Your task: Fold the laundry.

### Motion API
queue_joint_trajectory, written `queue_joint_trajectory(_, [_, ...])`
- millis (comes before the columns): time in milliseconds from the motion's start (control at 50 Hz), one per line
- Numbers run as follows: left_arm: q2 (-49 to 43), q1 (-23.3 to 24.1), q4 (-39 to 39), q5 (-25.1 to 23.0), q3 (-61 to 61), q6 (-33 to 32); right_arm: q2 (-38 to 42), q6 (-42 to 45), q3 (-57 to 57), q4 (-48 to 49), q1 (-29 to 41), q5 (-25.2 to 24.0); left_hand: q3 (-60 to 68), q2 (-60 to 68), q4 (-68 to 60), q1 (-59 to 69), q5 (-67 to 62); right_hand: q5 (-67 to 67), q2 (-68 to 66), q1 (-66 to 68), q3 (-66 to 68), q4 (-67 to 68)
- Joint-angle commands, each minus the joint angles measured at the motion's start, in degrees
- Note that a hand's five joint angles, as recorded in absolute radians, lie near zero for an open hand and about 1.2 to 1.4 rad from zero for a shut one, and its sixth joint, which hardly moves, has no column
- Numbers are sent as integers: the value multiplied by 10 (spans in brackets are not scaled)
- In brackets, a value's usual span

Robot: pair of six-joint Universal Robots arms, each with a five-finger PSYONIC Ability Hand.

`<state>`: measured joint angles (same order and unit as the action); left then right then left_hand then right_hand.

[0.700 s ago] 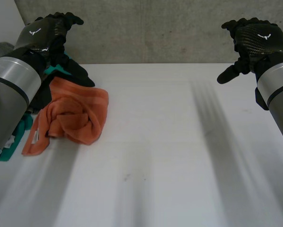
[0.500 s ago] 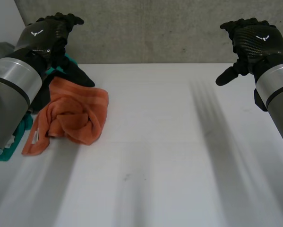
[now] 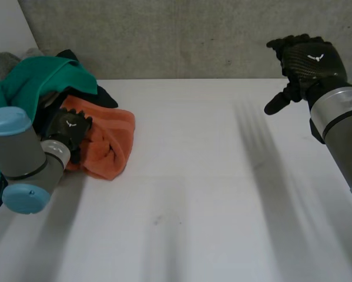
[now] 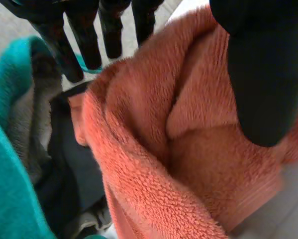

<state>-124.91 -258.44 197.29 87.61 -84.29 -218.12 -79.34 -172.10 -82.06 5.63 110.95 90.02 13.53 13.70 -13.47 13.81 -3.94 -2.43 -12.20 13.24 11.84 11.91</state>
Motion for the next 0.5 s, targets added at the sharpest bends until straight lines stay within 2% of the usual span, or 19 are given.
queue_joint_trajectory(20, [-24, -1, 19, -102, 7, 12, 19, 40, -2, 0, 1, 1, 663, 661, -663, 660, -658, 24, 22, -32, -18, -19])
queue_joint_trajectory(80, [29, 18, 20, -118, -4, 44, 19, 44, -2, 0, 1, 2, 665, 663, -665, 662, -661, 24, 22, -32, -18, -19])
queue_joint_trajectory(120, [103, 51, 22, -118, -19, 130, 19, 44, 0, 0, -2, 1, 665, 663, -665, 662, -661, 24, 22, -32, -18, -19])
queue_joint_trajectory(160, [126, 62, 23, -118, -25, 163, 19, 45, 1, 0, -5, 1, 665, 663, -665, 662, -661, 24, 22, -32, -18, -19])
queue_joint_trajectory(180, [162, 77, 23, -118, -27, 215, 19, 44, 2, 0, -6, 1, 665, 663, -665, 662, -661, 24, 22, -32, -18, -19])
queue_joint_trajectory(300, [272, 111, 20, -124, -30, 399, 16, 46, 9, -2, -7, -1, 665, 663, -665, 662, -661, 24, 22, -32, -18, -19])
queue_joint_trajectory(380, [286, 125, 20, -124, -33, 433, 14, 53, 16, -6, -10, -1, 665, 663, -665, 662, -661, 24, 22, -32, -18, -19])
queue_joint_trajectory(500, [233, 131, 14, -120, -32, 388, 14, 92, 23, -21, -9, 0, 665, 663, -665, 662, -661, 24, 22, -32, -18, -19])
